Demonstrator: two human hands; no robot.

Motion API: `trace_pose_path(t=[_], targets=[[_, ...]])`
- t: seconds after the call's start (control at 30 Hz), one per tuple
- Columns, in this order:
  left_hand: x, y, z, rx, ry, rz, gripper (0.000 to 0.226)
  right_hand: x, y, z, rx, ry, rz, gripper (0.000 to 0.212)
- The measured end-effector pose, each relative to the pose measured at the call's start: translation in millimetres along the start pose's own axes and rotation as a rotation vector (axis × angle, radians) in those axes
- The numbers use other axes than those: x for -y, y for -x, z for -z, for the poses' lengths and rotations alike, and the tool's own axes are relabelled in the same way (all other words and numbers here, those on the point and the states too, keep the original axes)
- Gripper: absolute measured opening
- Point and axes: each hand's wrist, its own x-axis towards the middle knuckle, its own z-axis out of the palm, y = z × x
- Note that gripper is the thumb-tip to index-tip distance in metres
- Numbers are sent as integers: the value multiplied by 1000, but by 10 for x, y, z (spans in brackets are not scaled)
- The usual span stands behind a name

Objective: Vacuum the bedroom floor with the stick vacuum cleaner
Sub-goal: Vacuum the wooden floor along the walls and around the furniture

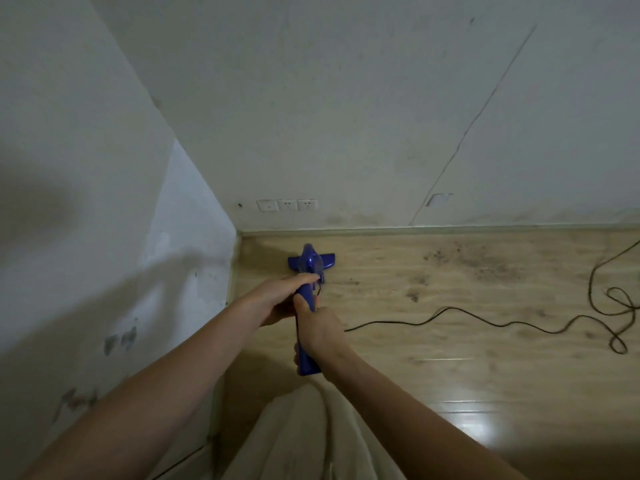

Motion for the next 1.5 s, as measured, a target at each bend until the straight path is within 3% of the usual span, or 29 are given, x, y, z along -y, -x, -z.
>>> trace_pose_path(t=[0.3,0.57,0.7,1.03,1.23,1.5], targets=[[36,-41,-95,38,61,-30,30,-152,-136,45,-14,-56,-50,46],[111,41,-26,56,40,-5,28,-76,96,-14,-36,-28,-99,39],[122,142,39,99,-8,37,45,0,303,39,-1,-68,-49,31],[265,196,1,103,31,3,21,-188,266,-61,-65,-35,-118,44],[257,-3,-88,69,17,-18,20,-285,13,-39,-71,23,-146,52],[336,-10,74,101,14,-10,42,-339,60,-187,-66,41,-160,50]])
